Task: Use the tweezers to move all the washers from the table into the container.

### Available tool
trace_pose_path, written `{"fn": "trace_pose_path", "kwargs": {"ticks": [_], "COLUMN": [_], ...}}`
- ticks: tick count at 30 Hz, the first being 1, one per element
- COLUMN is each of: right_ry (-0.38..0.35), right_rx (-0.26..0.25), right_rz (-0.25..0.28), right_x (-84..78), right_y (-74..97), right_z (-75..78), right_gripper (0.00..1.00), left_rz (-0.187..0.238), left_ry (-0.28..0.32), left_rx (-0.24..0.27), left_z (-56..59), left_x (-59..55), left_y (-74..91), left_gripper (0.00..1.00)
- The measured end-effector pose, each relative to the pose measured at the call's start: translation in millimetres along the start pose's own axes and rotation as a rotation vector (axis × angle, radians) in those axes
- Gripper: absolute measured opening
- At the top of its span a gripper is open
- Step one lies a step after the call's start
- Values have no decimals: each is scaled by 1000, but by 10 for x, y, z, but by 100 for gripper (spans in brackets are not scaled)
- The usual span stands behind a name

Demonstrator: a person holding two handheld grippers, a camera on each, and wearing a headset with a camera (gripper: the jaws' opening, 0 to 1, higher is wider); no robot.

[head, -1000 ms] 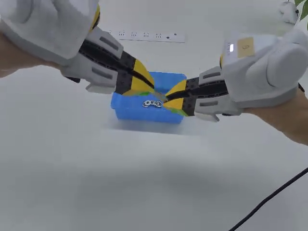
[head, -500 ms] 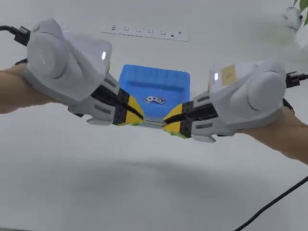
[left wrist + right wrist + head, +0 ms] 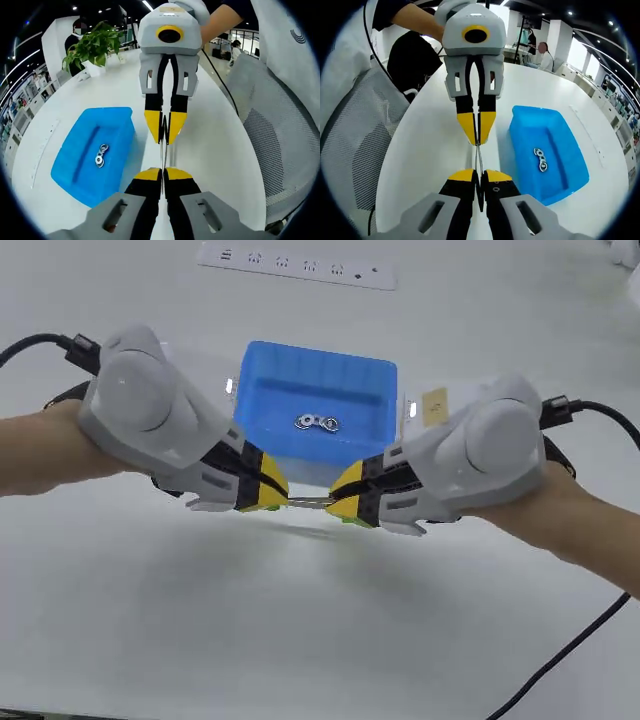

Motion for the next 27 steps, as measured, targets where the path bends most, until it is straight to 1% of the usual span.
{"fn": "trace_pose_path", "kwargs": {"ticks": [5,7,9,13,14,15,16,17,18,20,23,24,25,27], "right_ry": [-13,-9,0,1,3,5,11,13,15,27,25,19,-13,-19], "right_rx": [-2,-3,-6,-14,-17,-19,-25,-23,-19,-15,-19,-14,-4,-6], "right_rz": [-11,-18,-31,-39,-49,-52,-56,-58,-62,-62,-65,-60,-61,-61], "right_x": [-49,-65,-85,-128,-146,-155,-164,-168,-177,-193,-196,-190,-195,-198], "right_y": [-89,-113,-128,-145,-149,-150,-150,-150,-152,-157,-152,-150,-149,-145], "right_z": [39,34,28,22,20,19,22,18,12,0,16,24,23,35], "right_gripper": [8,8,8,8,8,8,9,9,9,10,11,11,11,12], "left_rz": [-22,-33,-36,-40,-48,-71,-90,-80,-81,-89,-99,-102,-104,-101], "left_ry": [5,-8,-15,-22,-23,-31,-53,-46,-43,-49,-44,-41,-35,-11], "left_rx": [2,1,3,9,16,22,29,29,26,30,42,47,54,63], "left_z": [-38,-32,-30,-23,-23,-21,-19,-3,0,12,-7,-15,-27,-54], "left_x": [-71,-85,-87,-88,-91,-115,-134,-110,-106,-105,-111,-114,-117,-126], "left_y": [-67,-87,-92,-117,-131,-143,-149,-160,-158,-161,-146,-138,-130,-99], "left_gripper": [6,6,6,6,6,6,6,6,6,6,6,6,6,7]}}
Point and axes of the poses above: the centre of the closed fingertips' face, and the gripper's own axes: y roughly backward along the fingers, z roughly to its right, x roughly out of its top, the point moved 4 cm from there along y, roughly backward along the fingers, and after that the axes turned 8 degrees about -z, right-handed, at the moved point
